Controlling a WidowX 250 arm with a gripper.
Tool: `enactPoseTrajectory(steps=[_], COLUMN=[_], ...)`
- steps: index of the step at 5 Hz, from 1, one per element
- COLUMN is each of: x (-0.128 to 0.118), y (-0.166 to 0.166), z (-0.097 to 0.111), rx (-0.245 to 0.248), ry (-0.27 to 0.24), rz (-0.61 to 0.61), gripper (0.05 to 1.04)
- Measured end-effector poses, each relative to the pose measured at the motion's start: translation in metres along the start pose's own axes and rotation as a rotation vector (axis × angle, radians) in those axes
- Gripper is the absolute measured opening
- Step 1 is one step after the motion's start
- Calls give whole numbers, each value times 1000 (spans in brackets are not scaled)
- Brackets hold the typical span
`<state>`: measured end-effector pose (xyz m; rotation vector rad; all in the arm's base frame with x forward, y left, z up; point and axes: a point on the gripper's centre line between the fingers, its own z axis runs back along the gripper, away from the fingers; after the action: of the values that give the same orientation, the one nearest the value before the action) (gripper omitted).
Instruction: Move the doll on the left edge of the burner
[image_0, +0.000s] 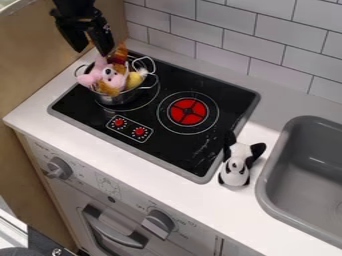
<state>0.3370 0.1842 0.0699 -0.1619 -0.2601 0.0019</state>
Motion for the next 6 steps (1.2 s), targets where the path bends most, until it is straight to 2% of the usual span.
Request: enactPoseTrajectory(steps=[1,2,3,4,5,6], x=[-9,-12,-8,-8,-14,-34], y=[0,-6,-11,-23,-36,-74], z=[-14,-11,7,28,42,45], rx=[-21,24,89,110,99,44], ry=[42,111,76,69,78,94], rz=[19,61,41,48,82,132], gripper=[997,997,997,997,997,997])
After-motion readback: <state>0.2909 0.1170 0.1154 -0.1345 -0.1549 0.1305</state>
